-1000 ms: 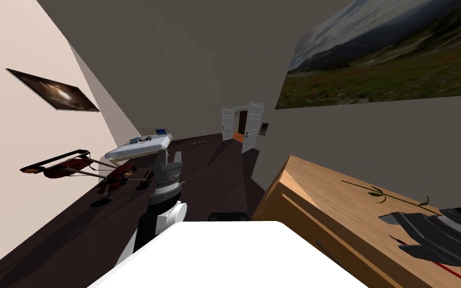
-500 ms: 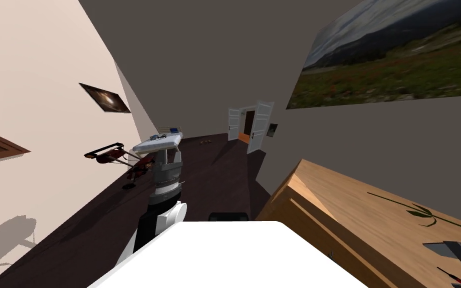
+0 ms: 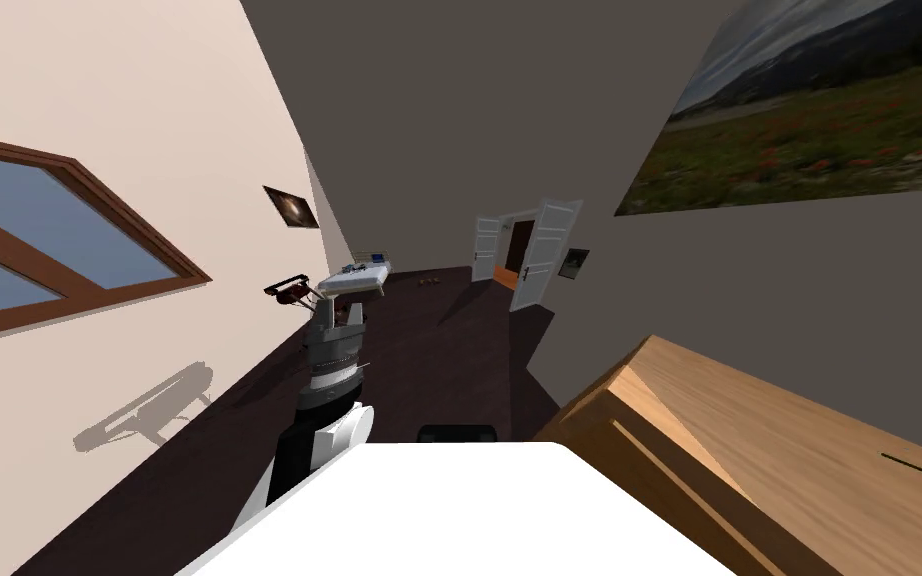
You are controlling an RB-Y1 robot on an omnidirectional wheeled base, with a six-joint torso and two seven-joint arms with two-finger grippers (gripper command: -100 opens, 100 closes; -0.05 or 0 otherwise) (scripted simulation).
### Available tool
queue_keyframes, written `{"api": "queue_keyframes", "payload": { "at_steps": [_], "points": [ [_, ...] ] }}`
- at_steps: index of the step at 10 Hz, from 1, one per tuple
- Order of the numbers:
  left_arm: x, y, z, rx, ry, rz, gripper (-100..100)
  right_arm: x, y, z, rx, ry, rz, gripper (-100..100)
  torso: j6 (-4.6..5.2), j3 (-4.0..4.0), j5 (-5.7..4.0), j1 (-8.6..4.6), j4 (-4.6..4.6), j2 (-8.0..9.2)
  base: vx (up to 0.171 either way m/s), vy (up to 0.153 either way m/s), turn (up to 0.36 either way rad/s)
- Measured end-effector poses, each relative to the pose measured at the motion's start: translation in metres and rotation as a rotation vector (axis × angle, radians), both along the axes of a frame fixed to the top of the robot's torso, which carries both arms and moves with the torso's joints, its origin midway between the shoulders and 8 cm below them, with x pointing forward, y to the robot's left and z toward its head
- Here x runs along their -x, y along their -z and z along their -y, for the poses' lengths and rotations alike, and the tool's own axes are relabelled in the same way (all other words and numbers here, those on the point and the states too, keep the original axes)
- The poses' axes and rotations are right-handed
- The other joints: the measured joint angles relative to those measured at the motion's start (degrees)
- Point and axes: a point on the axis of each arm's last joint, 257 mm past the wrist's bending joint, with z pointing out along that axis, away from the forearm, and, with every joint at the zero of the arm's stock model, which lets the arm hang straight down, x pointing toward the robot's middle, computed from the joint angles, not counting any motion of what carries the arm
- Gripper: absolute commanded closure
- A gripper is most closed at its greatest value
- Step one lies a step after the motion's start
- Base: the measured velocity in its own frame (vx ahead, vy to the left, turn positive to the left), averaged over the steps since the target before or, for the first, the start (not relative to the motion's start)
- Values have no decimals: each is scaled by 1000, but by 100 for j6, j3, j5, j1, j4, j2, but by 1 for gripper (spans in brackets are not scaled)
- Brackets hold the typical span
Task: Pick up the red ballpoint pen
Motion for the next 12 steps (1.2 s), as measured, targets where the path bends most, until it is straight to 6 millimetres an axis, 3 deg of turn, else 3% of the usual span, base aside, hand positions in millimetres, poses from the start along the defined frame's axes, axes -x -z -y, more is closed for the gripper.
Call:
{"api": "queue_keyframes", "payload": {
  "at_steps": [1, 2, 3, 7, 8, 9, 12],
  "points": [
    [0, 0, 0, 0, 0, 0, 0, 24, 4, -1, 0, 35, -1, -100, -4, 1, -1, 2, 0, 2, -36, 23, 160],
    [0, 0, 0, 0, 0, 0, 0, 34, 4, 0, 5, 49, -3, -100, 5, 0, 0, -4, 0, -1, -11, 6, -2],
    [0, 0, 0, 0, 0, 0, 0, 35, 4, 0, 6, 49, -3, 100, 5, -4, -2, -10, -1, -7, 0, 0, 0],
    [0, 0, 0, 0, 0, 0, 0, 35, 4, 0, 5, 50, -3, 100, 3, -8, -4, -15, -3, -15, 0, 0, 0],
    [0, 0, 0, 0, 0, 0, 0, 35, 4, 0, 5, 50, -3, 0, 3, -9, -4, -15, -3, -15, 0, 0, 0],
    [0, 0, 0, 0, 0, 0, 0, 35, 4, 0, 5, 50, -3, 100, 3, -9, -4, -14, -3, -15, 23, -25, -342],
    [0, 0, 0, 0, 0, 0, 0, 0, 1, 0, 1, -3, -1, 100, 5, -15, -6, -24, -5, -27, 41, -31, -276]
  ]
}}
